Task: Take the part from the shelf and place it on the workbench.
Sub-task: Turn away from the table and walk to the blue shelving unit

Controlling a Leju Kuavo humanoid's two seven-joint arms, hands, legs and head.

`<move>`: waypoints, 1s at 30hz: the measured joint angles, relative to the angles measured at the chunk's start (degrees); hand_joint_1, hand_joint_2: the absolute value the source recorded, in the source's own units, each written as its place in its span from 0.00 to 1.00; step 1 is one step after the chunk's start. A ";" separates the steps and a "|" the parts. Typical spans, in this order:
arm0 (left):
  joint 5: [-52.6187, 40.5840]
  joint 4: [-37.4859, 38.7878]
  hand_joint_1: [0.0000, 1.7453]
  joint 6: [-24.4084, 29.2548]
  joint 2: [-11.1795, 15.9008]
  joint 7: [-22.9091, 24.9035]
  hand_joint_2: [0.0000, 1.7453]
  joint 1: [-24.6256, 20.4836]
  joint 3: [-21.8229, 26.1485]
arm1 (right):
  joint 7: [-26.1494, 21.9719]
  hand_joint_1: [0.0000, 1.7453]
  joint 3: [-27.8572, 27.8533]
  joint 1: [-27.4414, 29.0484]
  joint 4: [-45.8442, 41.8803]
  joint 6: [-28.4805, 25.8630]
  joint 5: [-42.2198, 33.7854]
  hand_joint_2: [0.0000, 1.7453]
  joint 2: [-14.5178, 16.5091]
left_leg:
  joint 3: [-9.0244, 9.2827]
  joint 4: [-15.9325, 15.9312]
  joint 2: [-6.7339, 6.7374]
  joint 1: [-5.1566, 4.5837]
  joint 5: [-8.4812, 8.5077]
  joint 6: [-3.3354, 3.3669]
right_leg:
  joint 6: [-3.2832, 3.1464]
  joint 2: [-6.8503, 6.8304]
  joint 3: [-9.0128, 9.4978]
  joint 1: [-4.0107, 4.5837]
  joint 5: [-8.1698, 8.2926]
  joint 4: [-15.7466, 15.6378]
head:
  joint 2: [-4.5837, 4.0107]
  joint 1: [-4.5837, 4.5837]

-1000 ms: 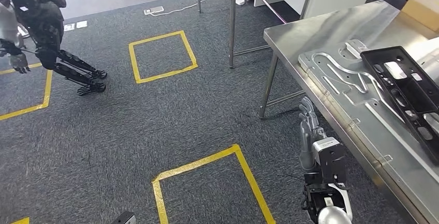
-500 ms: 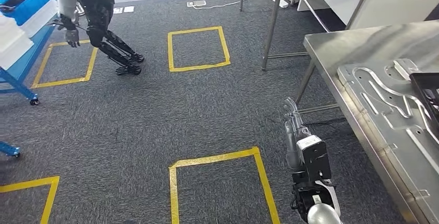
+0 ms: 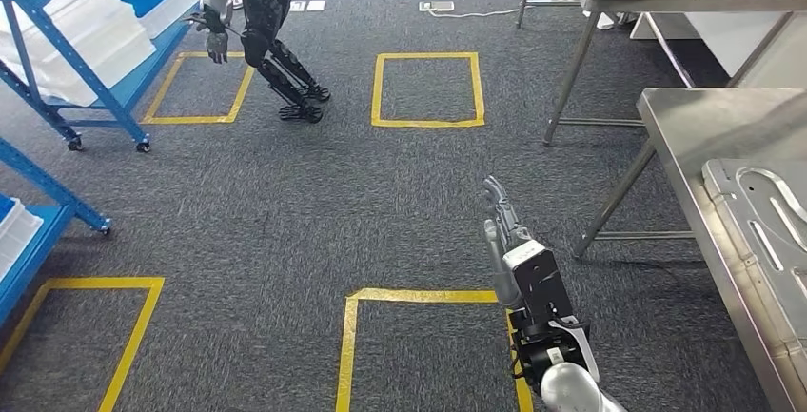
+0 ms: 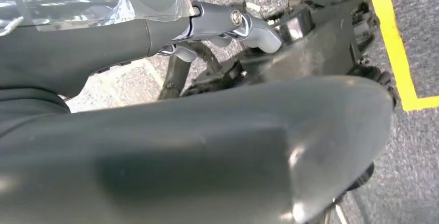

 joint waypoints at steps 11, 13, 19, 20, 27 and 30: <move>-6.47 -0.69 0.00 0.01 0.23 2.98 0.00 1.70 1.21 | -2.14 0.00 1.31 -0.39 3.19 -0.34 -0.77 0.00 2.14 | -5.63 12.30 7.35 -0.46 -4.65 -0.43 | -2.95 -9.18 0.09 1.76 -0.05 -0.31 | -0.01 -0.06; -6.19 -0.78 0.00 0.01 0.33 2.98 0.00 1.77 1.44 | -1.80 0.00 1.24 -0.66 3.18 -0.49 -0.66 0.00 2.11 | -1.05 3.93 10.08 -1.40 -2.19 0.48 | -2.86 -10.54 0.27 2.02 -0.28 -0.31 | -0.01 -0.06; -4.22 -1.11 0.00 0.04 0.88 2.99 0.00 3.47 2.84 | -0.33 0.00 0.72 -0.73 2.93 -0.46 -0.26 0.00 1.51 | 1.41 -0.64 8.83 -1.59 -0.93 1.78 | -1.57 -9.95 0.23 2.03 -2.30 1.57 | -0.01 -0.04; -4.01 -1.20 0.00 0.04 0.98 3.00 0.00 3.46 2.89 | -0.08 0.00 0.61 -0.66 2.83 -0.46 -0.12 0.00 1.23 | 1.71 -0.90 8.22 -1.27 -0.73 1.98 | -1.30 -8.01 -0.89 1.93 -3.85 4.28 | -0.01 -0.03; -4.62 -1.31 0.00 0.04 1.11 3.00 0.00 3.31 2.84 | 1.31 0.00 0.55 0.14 2.48 -0.25 0.43 0.00 -0.34 | 1.70 -0.38 2.79 -0.30 -0.86 1.49 | 0.49 -3.58 -3.50 0.35 -2.58 7.67 | 0.00 -0.02; -5.85 -1.50 0.00 0.04 1.23 3.00 0.00 2.80 2.74 | 2.24 0.00 0.57 0.08 2.08 0.54 1.01 0.00 -0.81 | 0.78 0.55 0.64 -0.12 -1.13 0.20 | 0.45 -0.56 -0.42 -0.32 -0.22 0.63 | 0.00 -0.02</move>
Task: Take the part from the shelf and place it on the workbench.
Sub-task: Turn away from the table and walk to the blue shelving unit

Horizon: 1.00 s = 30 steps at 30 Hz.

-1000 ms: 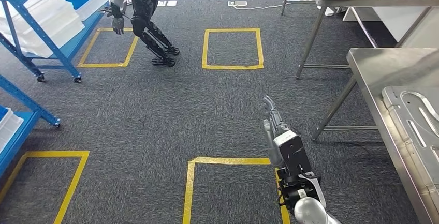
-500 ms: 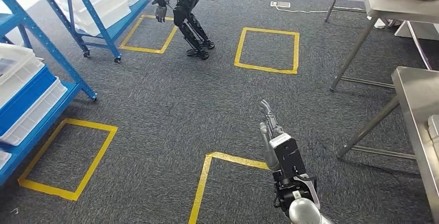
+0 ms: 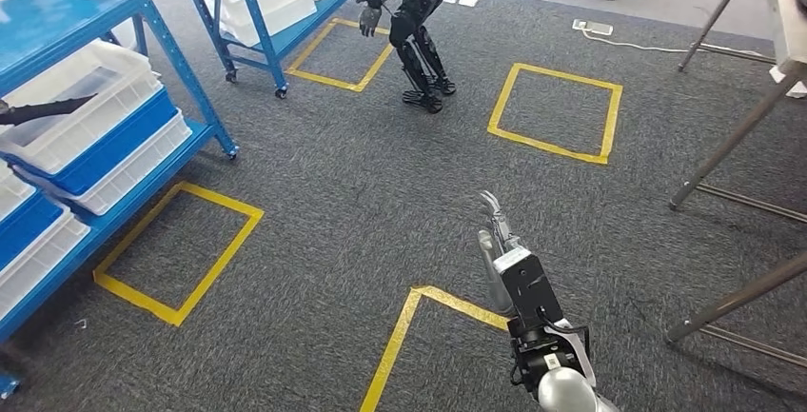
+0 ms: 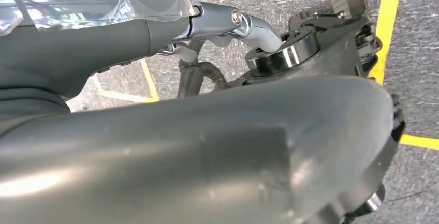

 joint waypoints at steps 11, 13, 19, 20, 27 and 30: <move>0.67 -0.44 0.00 0.00 0.37 -1.06 0.00 -0.84 -0.65 | 1.20 0.00 0.19 -0.38 -0.77 2.40 1.12 0.00 -0.46 | -7.46 14.55 6.40 -0.22 -5.01 -0.67 | -2.97 -8.36 0.33 1.49 -0.26 -0.29 | -0.01 -0.04; 1.14 -0.45 0.00 0.00 0.43 -1.72 0.00 -1.41 -0.90 | 0.99 0.00 0.27 -0.42 -0.77 3.50 1.63 0.00 -0.46 | -3.13 6.06 8.94 -1.08 -1.69 0.32 | -2.90 -9.86 0.70 1.72 -0.60 -0.29 | -0.01 -0.04; 1.97 -0.80 0.00 0.00 1.12 -2.72 0.00 -2.45 -1.84 | 0.31 0.00 0.77 -0.31 -0.74 5.51 2.31 0.00 -0.41 | 0.03 -0.57 8.73 -1.97 0.07 1.90 | -1.63 -11.57 1.39 1.95 -2.03 0.22 | 0.00 -0.02; 1.97 -0.86 0.00 0.01 1.21 -2.76 0.00 -2.65 -2.01 | 0.14 0.00 0.80 -0.26 -0.74 5.65 2.36 0.00 -0.44 | 0.36 -0.98 7.99 -1.67 0.33 2.11 | -1.39 -9.81 0.72 1.90 -3.14 2.04 | 0.00 0.00; 1.81 -0.90 0.00 0.00 1.31 -2.73 0.00 -3.41 -3.00 | -1.82 0.00 1.22 1.06 -0.39 7.86 2.25 0.00 -0.63 | 0.80 -0.95 1.99 -0.72 0.35 2.10 | -0.38 -3.89 -5.01 1.19 -3.28 10.19 | 0.00 0.01; 2.14 -0.90 0.00 -0.01 1.36 -2.86 0.00 -3.64 -3.27 | -2.46 0.00 1.57 1.16 -0.26 8.89 2.56 0.00 -0.60 | 0.29 -0.16 -0.36 -0.61 -0.13 0.99 | -0.34 0.11 -1.07 0.32 0.49 0.73 | 0.00 0.01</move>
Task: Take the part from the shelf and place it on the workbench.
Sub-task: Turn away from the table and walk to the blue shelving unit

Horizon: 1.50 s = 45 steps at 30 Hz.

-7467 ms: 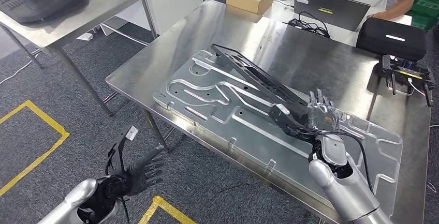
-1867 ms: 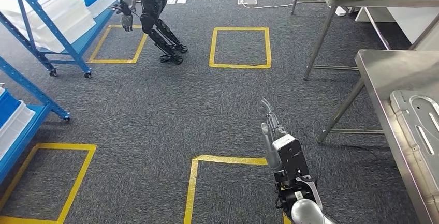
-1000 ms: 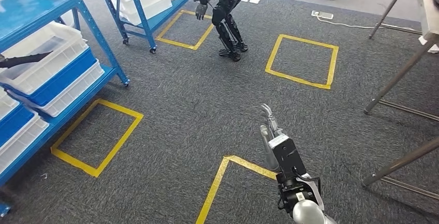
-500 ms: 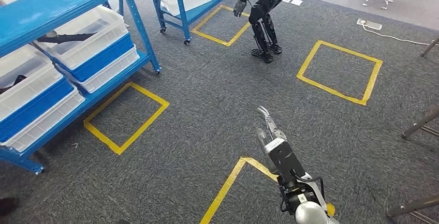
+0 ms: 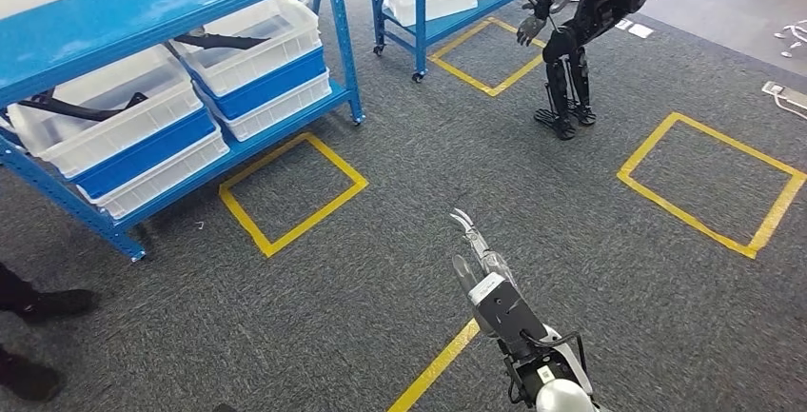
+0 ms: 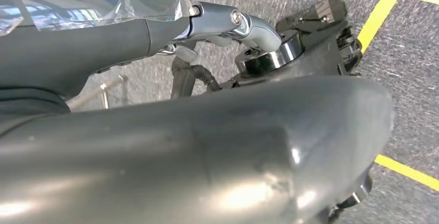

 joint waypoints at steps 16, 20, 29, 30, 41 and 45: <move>2.66 -0.02 0.00 -0.03 1.00 -2.40 0.00 -2.03 -2.70 | -4.47 0.00 2.15 0.53 -1.01 6.93 -1.32 0.00 0.19 | -0.48 0.55 11.54 -1.66 -0.56 0.70 | -2.39 -11.65 2.02 1.63 -1.51 -1.08 | -0.01 -0.09; 3.75 -0.02 0.00 -0.03 1.63 -3.87 0.00 -2.46 -3.38 | -8.49 0.00 2.20 1.17 -2.14 10.90 -6.09 0.00 -0.09 | 0.73 -1.53 8.44 -1.27 0.37 1.54 | -1.31 -11.16 2.82 1.66 -2.75 -0.63 | -0.01 -0.07; 4.22 0.01 0.00 -0.11 1.70 -4.67 0.00 -3.35 -4.80 | -12.75 0.00 2.07 3.44 -3.61 14.23 -10.81 0.00 -1.69 | 1.86 -1.86 1.09 -0.47 0.26 1.00 | -0.51 -2.24 -1.05 0.86 -0.29 2.18 | 0.01 -0.05; 4.34 0.01 0.00 -0.13 1.74 -4.72 0.00 -3.49 -4.97 | -13.68 0.00 1.99 3.69 -3.82 14.88 -11.71 0.00 -1.79 | 1.77 -1.62 0.49 -0.46 0.05 0.70 | -0.67 -1.30 0.13 0.74 0.81 -0.66 | 0.01 -0.05; 6.10 0.03 0.00 -0.03 2.51 -5.80 0.00 -4.55 -6.26 | -15.96 0.00 1.74 4.76 -5.33 17.81 -12.56 0.00 -2.18 | -5.04 11.56 6.31 -0.02 -6.90 -1.98 | -3.01 -5.56 1.29 1.07 0.81 -2.50 | 0.01 -0.14; 7.03 0.06 0.00 -0.03 2.50 -6.22 0.50 -4.31 -6.41 | -15.40 0.00 1.76 5.04 -5.33 17.41 -12.52 0.00 -2.25 | -7.26 15.67 6.58 0.23 -7.65 -2.08 | -2.97 -6.49 1.33 1.16 0.58 -2.47 | 0.00 -0.11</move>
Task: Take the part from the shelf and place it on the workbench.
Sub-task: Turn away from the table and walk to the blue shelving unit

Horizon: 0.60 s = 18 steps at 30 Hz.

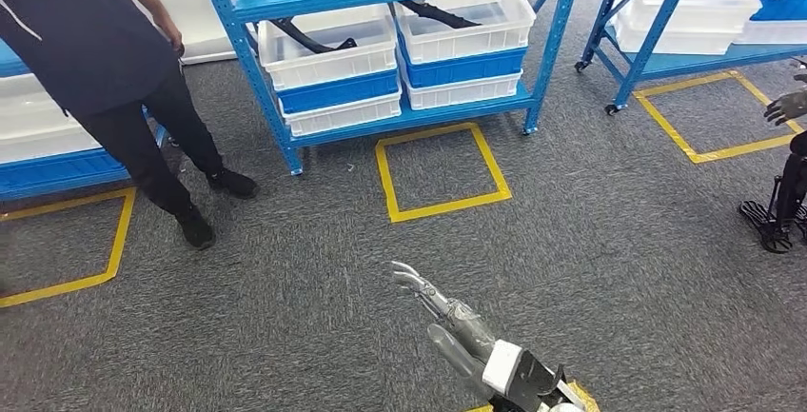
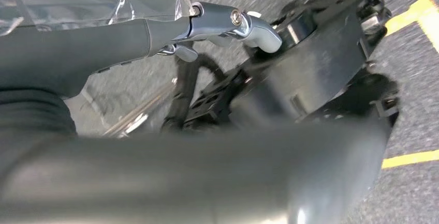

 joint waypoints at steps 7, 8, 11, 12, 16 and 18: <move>0.80 0.25 0.00 0.08 -0.19 1.89 1.00 7.02 6.50 | 8.71 0.00 -0.54 2.93 1.16 -7.84 4.63 1.00 -0.27 | 8.81 -17.20 1.17 -0.51 7.23 2.11 | 1.79 -0.86 0.88 0.08 -1.44 0.48 | -0.01 0.03; 0.40 0.25 0.00 0.08 -0.21 2.23 1.00 7.37 7.08 | 8.61 0.00 -0.58 3.20 1.32 -7.96 4.69 1.00 -0.34 | 9.06 -17.45 1.08 -0.36 7.34 2.48 | 1.97 -0.24 0.13 0.08 -2.59 2.33 | -0.01 0.04; -1.00 0.26 0.00 0.07 -0.37 3.21 1.00 8.03 8.46 | 8.29 0.00 -0.68 3.97 1.68 -8.05 4.92 1.00 -0.49 | 9.34 -17.57 0.65 -0.33 7.27 3.13 | 2.17 1.37 -5.59 0.08 -7.85 13.83 | 0.00 0.06; -1.45 0.26 0.00 0.06 -0.43 3.58 1.00 8.32 8.87 | 8.29 0.00 -0.68 4.24 1.81 -8.00 5.14 1.00 -0.51 | 9.39 -17.56 0.43 -0.35 7.22 3.18 | 2.22 1.48 -7.20 0.08 -8.50 16.64 | 0.01 0.06; -2.74 0.27 0.00 0.06 -0.72 4.65 1.00 9.18 10.22 | 8.33 0.00 -0.66 4.91 2.07 -7.85 5.95 1.00 -0.56 | 10.04 -17.34 -0.65 -0.31 6.65 2.75 | 2.16 1.79 -3.51 -0.08 -2.03 7.22 | 0.00 0.06; -3.06 0.27 0.00 0.06 -0.82 4.80 1.00 9.47 10.82 | 8.20 0.00 -0.64 4.97 2.09 -7.77 6.04 1.00 -0.58 | 10.16 -17.01 -0.98 -0.50 6.20 2.23 | 1.87 2.17 -0.80 -0.15 0.13 1.30 | 0.00 0.06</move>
